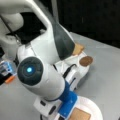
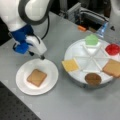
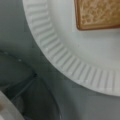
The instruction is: Ingredient selection for cheeseburger or sandwich
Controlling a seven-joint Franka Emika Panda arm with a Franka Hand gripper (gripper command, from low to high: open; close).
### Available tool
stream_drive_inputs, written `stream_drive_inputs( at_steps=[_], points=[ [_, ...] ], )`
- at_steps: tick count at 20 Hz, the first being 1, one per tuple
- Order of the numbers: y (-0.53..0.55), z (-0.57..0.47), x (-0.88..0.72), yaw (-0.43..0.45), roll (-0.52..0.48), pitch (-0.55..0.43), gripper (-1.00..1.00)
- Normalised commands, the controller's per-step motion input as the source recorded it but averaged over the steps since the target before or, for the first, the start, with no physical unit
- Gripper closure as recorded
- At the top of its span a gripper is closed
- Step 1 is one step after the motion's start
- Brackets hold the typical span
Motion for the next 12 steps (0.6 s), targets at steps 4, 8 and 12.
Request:
stream_drive_inputs(
  at_steps=[4, 8, 12],
  points=[
    [0.40, 0.17, -0.82, -0.107, -0.475, -0.066, -1.00],
    [0.60, 0.19, -0.99, 0.006, -0.463, -0.115, -1.00],
    [0.73, -0.02, -0.93, 0.014, -0.452, -0.204, -1.00]
  ],
)
